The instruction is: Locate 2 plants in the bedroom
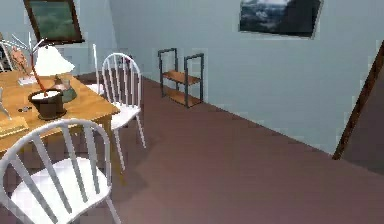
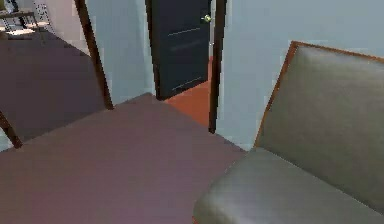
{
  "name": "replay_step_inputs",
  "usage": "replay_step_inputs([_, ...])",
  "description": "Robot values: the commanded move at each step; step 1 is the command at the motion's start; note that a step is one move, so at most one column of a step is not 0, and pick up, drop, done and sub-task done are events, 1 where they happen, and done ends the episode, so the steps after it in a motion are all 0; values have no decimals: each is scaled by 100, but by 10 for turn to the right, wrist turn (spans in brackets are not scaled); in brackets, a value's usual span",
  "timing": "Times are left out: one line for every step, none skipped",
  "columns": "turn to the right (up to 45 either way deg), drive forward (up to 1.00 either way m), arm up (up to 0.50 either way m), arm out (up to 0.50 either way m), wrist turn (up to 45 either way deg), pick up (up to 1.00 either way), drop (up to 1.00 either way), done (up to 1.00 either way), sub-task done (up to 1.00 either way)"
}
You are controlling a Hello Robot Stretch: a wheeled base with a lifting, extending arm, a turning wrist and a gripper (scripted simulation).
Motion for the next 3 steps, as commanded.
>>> replay_step_inputs([360, 0, 0, 0, 0, 0, 0, 0, 0])
replay_step_inputs([0, 60, 0, 0, 0, 0, 0, 0, 0])
replay_step_inputs([450, 0, 0, 0, 0, 0, 0, 0, 0])
